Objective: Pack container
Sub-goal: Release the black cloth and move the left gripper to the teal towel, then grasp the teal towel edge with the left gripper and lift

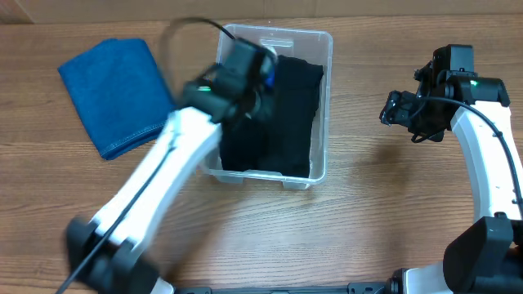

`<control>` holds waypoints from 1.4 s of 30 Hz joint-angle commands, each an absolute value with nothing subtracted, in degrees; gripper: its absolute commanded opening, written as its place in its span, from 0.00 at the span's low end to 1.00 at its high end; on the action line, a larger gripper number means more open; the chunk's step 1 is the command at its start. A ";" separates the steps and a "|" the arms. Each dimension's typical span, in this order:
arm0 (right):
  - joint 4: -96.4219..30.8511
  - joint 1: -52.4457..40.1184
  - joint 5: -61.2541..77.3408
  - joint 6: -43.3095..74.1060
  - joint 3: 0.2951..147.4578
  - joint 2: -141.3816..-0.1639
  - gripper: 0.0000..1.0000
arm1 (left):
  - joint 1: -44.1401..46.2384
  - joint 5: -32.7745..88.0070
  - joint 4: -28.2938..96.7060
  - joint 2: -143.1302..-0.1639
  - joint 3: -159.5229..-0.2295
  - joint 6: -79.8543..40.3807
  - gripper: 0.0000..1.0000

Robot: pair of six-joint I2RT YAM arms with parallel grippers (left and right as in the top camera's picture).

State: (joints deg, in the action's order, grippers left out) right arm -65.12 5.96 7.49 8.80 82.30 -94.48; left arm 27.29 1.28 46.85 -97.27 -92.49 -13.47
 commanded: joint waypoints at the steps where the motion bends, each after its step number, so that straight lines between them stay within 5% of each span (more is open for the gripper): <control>1: -64.79 6.13 7.53 8.78 83.59 -93.86 0.84 | 17.82 -5.19 50.22 -89.38 -94.78 -14.68 0.61; 10: -64.82 6.13 7.53 8.78 83.59 -93.86 0.88 | -15.31 10.15 56.69 -93.19 -94.70 -16.19 0.74; 20: -65.30 6.13 7.55 8.78 83.59 -93.86 0.93 | -34.52 20.36 55.48 -109.01 -94.67 -9.85 0.86; 42: -68.05 6.13 7.84 9.37 83.59 -93.86 0.93 | -35.07 36.10 33.04 -134.34 -94.67 -7.92 0.95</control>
